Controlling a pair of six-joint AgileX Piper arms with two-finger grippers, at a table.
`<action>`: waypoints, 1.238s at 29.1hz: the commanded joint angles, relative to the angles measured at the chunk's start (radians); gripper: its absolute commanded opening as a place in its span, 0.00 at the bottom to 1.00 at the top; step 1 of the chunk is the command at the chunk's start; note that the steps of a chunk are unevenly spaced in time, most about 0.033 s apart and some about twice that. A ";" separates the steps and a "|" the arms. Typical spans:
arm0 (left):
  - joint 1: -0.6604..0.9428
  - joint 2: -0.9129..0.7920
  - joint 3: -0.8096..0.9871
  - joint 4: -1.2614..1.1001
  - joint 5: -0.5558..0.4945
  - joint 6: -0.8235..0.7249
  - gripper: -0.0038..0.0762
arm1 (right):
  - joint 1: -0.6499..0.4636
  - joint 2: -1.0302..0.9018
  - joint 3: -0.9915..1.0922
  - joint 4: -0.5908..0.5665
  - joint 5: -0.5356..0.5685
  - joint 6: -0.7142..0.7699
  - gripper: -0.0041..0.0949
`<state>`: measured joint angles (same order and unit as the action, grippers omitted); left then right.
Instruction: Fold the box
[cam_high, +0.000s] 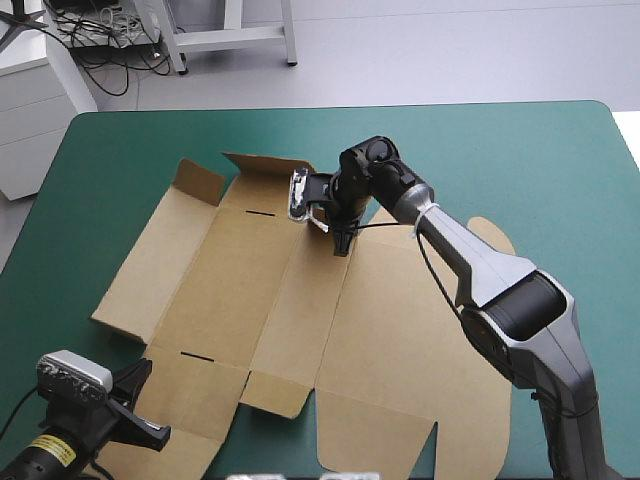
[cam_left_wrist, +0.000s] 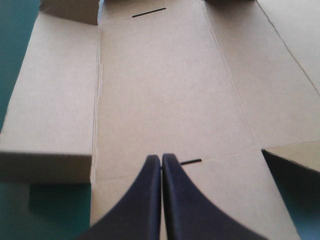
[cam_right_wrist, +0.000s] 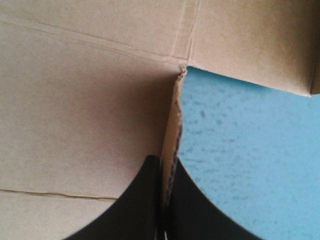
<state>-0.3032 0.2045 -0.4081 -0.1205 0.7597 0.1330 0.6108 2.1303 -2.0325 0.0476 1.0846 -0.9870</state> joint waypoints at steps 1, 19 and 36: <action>0.000 0.015 -0.028 -0.011 -0.068 -0.010 0.04 | 0.023 -0.062 -0.036 0.012 -0.031 -0.071 0.03; 0.000 0.015 -0.028 -0.011 -0.068 -0.010 0.04 | 0.030 -0.064 -0.036 -0.025 -0.070 0.093 0.44; 0.000 0.015 -0.028 -0.011 -0.068 -0.010 0.04 | -0.340 -0.378 -0.026 -0.019 0.034 0.405 0.37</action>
<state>-0.3032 0.2045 -0.4081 -0.1205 0.7597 0.1330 0.3488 1.8854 -2.0325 0.0353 1.0925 -0.6300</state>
